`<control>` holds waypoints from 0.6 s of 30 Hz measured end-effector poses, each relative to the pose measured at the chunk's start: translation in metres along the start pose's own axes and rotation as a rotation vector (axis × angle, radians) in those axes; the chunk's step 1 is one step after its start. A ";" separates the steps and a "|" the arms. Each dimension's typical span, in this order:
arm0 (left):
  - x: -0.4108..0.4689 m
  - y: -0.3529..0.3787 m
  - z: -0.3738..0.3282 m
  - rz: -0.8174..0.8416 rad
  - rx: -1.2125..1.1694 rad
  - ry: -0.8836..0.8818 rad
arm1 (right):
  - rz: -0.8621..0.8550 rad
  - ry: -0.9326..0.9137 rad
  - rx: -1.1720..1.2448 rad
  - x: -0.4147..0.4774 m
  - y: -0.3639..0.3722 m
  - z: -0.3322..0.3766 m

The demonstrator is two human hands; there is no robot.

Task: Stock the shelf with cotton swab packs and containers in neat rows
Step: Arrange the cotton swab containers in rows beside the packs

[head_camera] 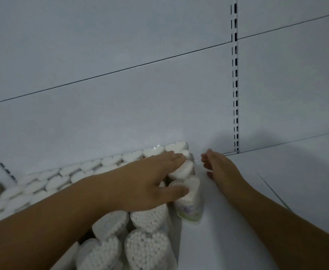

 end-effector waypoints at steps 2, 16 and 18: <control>-0.029 0.007 0.008 0.044 0.017 -0.077 | 0.026 -0.033 0.032 -0.006 0.005 0.007; -0.096 0.021 -0.019 0.062 0.282 -0.164 | 0.260 -0.126 -0.116 -0.045 0.035 0.022; -0.096 0.021 -0.020 0.093 0.295 -0.164 | 0.279 -0.129 -0.073 -0.046 0.036 0.022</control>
Point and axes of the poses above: each hand's wrist, its own x-axis towards the middle knuckle, its own y-axis out of the palm, z = x × y, the point moved 5 cm from there along x, towards the middle knuckle, and after that the axes turned 3 degrees about -x, right-handed, at the moved point
